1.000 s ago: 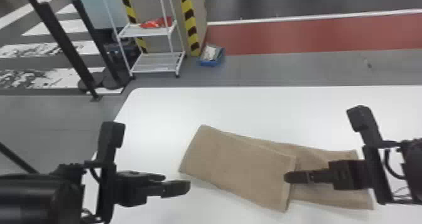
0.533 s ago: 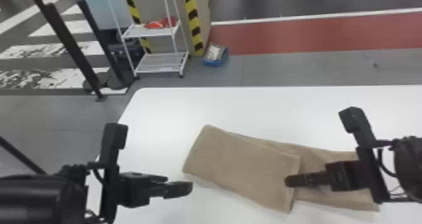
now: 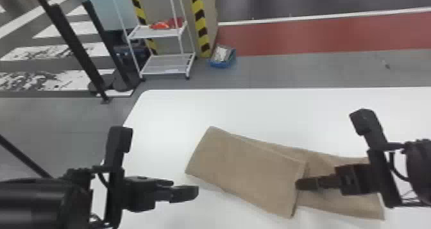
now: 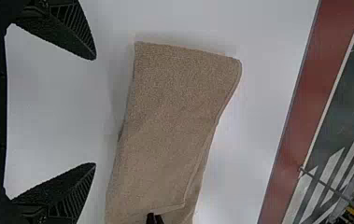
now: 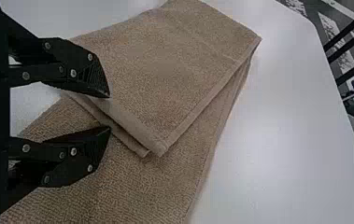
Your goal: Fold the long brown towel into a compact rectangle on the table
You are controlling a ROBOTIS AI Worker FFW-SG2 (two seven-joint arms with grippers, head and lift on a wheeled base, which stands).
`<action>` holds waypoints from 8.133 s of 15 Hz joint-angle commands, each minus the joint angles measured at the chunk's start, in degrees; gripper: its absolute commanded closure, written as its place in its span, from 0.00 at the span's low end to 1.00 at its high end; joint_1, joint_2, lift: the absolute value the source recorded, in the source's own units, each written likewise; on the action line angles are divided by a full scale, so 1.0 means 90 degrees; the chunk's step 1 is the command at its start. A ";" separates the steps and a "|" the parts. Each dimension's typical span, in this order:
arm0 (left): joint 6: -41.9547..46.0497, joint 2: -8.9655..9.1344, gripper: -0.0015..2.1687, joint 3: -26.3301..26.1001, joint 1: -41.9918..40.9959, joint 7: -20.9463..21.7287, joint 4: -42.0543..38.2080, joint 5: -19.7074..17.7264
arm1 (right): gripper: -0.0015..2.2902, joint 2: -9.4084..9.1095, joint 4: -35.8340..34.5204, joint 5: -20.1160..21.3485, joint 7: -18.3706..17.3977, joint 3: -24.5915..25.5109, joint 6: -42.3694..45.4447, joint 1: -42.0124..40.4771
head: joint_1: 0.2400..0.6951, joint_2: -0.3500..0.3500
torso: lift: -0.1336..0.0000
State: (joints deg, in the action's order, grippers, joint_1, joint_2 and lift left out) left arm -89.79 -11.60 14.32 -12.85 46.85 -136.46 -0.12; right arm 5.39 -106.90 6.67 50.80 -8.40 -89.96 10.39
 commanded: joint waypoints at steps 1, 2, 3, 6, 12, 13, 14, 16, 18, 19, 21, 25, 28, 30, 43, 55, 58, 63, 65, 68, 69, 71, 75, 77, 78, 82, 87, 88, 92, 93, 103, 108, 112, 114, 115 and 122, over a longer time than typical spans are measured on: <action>-0.0027 0.0000 0.03 0.0000 -0.0008 0.0000 0.0016 -0.0006 | 0.34 -0.0004 0.0041 0.0031 -0.0009 -0.0014 -0.0013 0.0017 | 1.00 0.82 | 0.07; -0.0027 0.0000 0.03 0.0000 -0.0008 0.0000 0.0026 0.0004 | 0.38 -0.0004 0.0100 0.0031 -0.0009 -0.0014 -0.0013 0.0037 | 1.00 0.82 | 0.07; -0.0027 0.0000 0.03 0.0000 -0.0008 0.0000 0.0045 0.0004 | 0.41 -0.0004 0.0149 0.0031 -0.0029 -0.0014 -0.0013 0.0056 | 1.00 0.82 | 0.07; -0.0027 0.0000 0.03 0.0000 -0.0008 0.0000 0.0055 0.0004 | 0.41 -0.0013 0.0217 0.0070 -0.0087 -0.0004 -0.0013 0.0066 | 1.00 0.81 | 0.07; -0.0027 -0.0010 0.03 0.0010 -0.0037 0.0000 0.0055 -0.0006 | 0.45 -0.0013 0.0012 -0.0096 -0.0048 0.0523 -0.0013 -0.0002 | 1.00 0.79 | 0.07; -0.0027 -0.0010 0.03 0.0020 -0.0047 0.0000 0.0045 -0.0006 | 0.45 0.0016 -0.0076 -0.0126 -0.0009 0.0591 -0.0013 0.0007 | 1.00 0.78 | 0.07; -0.0027 -0.0010 0.03 0.0030 -0.0067 0.0000 0.0026 -0.0016 | 0.45 0.0075 -0.0144 -0.0116 0.0030 0.0621 -0.0013 -0.0002 | 1.00 0.78 | 0.07; -0.0027 -0.0010 0.03 0.0059 -0.0076 0.0000 0.0016 -0.0055 | 0.45 0.0231 -0.0203 -0.0067 0.0079 0.0767 -0.0013 -0.0032 | 1.00 0.76 | 0.07; -0.0027 -0.0020 0.03 0.0059 -0.0076 0.0000 0.0026 -0.0055 | 0.45 0.0319 -0.0203 0.0011 0.0069 0.0874 -0.0013 -0.0012 | 1.00 0.73 | 0.07; -0.0027 -0.0020 0.03 0.0059 -0.0076 0.0000 0.0026 -0.0055 | 0.45 0.0348 -0.0203 0.0040 0.0069 0.0933 -0.0013 -0.0022 | 1.00 0.72 | 0.07; -0.0027 -0.0020 0.03 0.0030 -0.0076 0.0000 0.0016 -0.0055 | 0.45 0.0358 -0.0203 0.0021 0.0069 0.1119 -0.0013 -0.0022 | 1.00 0.68 | 0.07; -0.0027 -0.0020 0.03 0.0020 -0.0096 0.0000 0.0016 -0.0055 | 0.45 0.0348 -0.0203 0.0089 0.0010 0.1119 -0.0013 0.0017 | 1.00 0.63 | 0.07; -0.0027 -0.0020 0.03 0.0020 -0.0106 0.0000 0.0026 -0.0055 | 0.45 0.0309 0.0119 0.0216 -0.0068 0.0923 -0.0013 -0.0042 | 1.00 0.63 | 0.07; -0.0027 -0.0020 0.03 0.0020 -0.0106 -0.0010 0.0036 -0.0055 | 0.40 0.0289 0.0178 0.0216 -0.0126 0.0904 -0.0013 -0.0051 | 1.00 0.64 | 0.07; -0.0027 -0.0020 0.03 0.0049 -0.0106 -0.0029 0.0026 -0.0055 | 0.24 0.0202 -0.0340 -0.0096 -0.0204 0.1089 -0.0013 -0.0178 | 1.00 0.65 | 0.07; -0.0027 -0.0020 0.03 0.0108 -0.0135 0.0000 0.0065 -0.0055 | 0.24 0.0123 -0.0115 0.0040 -0.0204 0.0718 -0.0013 0.0017 | 1.00 0.72 | 0.07; -0.0027 -0.0029 0.03 0.0108 -0.0135 0.0000 0.0085 -0.0064 | 0.24 0.0163 -0.0222 0.0040 -0.0175 0.0748 -0.0013 -0.0002 | 1.00 0.71 | 0.07; -0.0027 -0.0049 0.03 0.0108 -0.0135 0.0000 0.0094 -0.0064 | 0.24 0.0211 -0.0252 0.0060 -0.0136 0.0748 -0.0013 -0.0051 | 1.00 0.71 | 0.07; -0.0027 -0.0068 0.03 0.0108 -0.0135 0.0000 0.0094 -0.0064 | 0.24 0.0280 -0.0349 0.0070 -0.0097 0.0748 -0.0013 -0.0129 | 1.00 0.71 | 0.07; -0.0027 -0.0068 0.03 0.0088 -0.0106 -0.0010 0.0094 -0.0064 | 0.24 0.0299 -0.0349 0.0060 -0.0097 0.0757 -0.0013 -0.0178 | 1.00 0.70 | 0.07; -0.0027 -0.0068 0.03 0.0078 -0.0106 -0.0010 0.0094 -0.0064 | 0.24 0.0299 -0.0340 0.0070 -0.0097 0.0748 -0.0013 -0.0168 | 1.00 0.70 | 0.07; -0.0027 -0.0068 0.03 0.0059 -0.0096 -0.0010 0.0094 -0.0064 | 0.24 0.0289 -0.0310 0.0089 -0.0097 0.0718 -0.0013 -0.0120 | 1.00 0.70 | 0.07; -0.0027 -0.0068 0.03 0.0078 -0.0116 0.0000 0.0094 -0.0064 | 0.26 0.0289 -0.0183 0.0118 -0.0097 0.0611 -0.0013 -0.0061 | 1.00 0.70 | 0.07; -0.0027 -0.0068 0.03 0.0088 -0.0125 0.0000 0.0094 -0.0074 | 0.29 0.0289 -0.0173 0.0118 -0.0068 0.0601 -0.0013 -0.0051 | 1.00 0.70 | 0.07; -0.0027 -0.0068 0.03 0.0088 -0.0125 0.0000 0.0094 -0.0074 | 0.28 0.0289 -0.0193 0.0118 -0.0019 0.0650 -0.0013 -0.0100 | 1.00 0.70 | 0.07; -0.0027 -0.0068 0.03 0.0098 -0.0135 -0.0010 0.0114 -0.0074 | 0.28 0.0377 -0.0427 0.0118 0.0089 0.0757 -0.0013 -0.0276 | 1.00 0.71 | 0.07; -0.0027 -0.0068 0.03 0.0088 -0.0135 -0.0010 0.0124 -0.0084 | 0.28 0.0455 -0.0418 0.0128 0.0098 0.0738 -0.0013 -0.0256 | 1.00 0.69 | 0.07; -0.0027 -0.0068 0.03 0.0098 -0.0135 -0.0010 0.0133 -0.0084 | 0.28 0.0455 -0.0349 0.0138 0.0098 0.0728 -0.0013 -0.0217 | 1.00 0.69 | 0.07; -0.0027 -0.0068 0.03 0.0108 -0.0145 -0.0010 0.0124 -0.0084 | 0.38 0.0436 -0.0281 0.0177 0.0098 0.0679 -0.0013 -0.0159 | 1.00 0.68 | 0.07; -0.0027 -0.0068 0.03 0.0108 -0.0145 -0.0010 0.0124 -0.0084 | 0.38 0.0436 -0.0252 0.0187 0.0098 0.0679 -0.0013 -0.0139 | 1.00 0.69 | 0.07; -0.0027 -0.0068 0.03 0.0127 -0.0145 -0.0010 0.0153 -0.0094 | 0.49 0.0280 -0.0203 0.0128 0.0040 0.0894 -0.0013 -0.0276 | 1.00 0.68 | 0.07; -0.0027 -0.0068 0.03 0.0157 -0.0155 0.0000 0.0143 -0.0104 | 0.49 0.0045 -0.0603 -0.0292 -0.0009 0.1128 -0.0013 -0.0315 | 1.00 0.72 | 0.07; -0.0027 -0.0078 0.03 0.0157 -0.0155 0.0010 0.0124 -0.0123 | 0.49 0.0036 -0.0720 -0.0243 -0.0009 0.1167 -0.0013 -0.0286 | 1.00 0.73 | 0.07; -0.0027 -0.0088 0.03 0.0157 -0.0155 0.0010 0.0153 -0.0123 | 0.48 0.0114 -0.0711 -0.0155 0.0020 0.1080 -0.0013 -0.0344 | 1.00 0.73 | 0.07; -0.0027 -0.0098 0.03 0.0157 -0.0164 0.0010 0.0153 -0.0123 | 0.48 0.0123 -0.0701 -0.0057 0.0030 0.1070 -0.0013 -0.0374 | 1.00 0.73 | 0.07; -0.0027 -0.0098 0.03 0.0147 -0.0164 0.0010 0.0143 -0.0133 | 0.18 0.0260 -0.0603 0.0177 0.0059 0.0796 -0.0013 -0.0295 | 1.00 0.70 | 0.07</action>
State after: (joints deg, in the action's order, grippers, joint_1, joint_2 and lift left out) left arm -89.79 -12.48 15.56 -14.32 46.93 -135.18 -1.30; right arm 7.61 -112.87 7.83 51.33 -0.46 -89.96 7.38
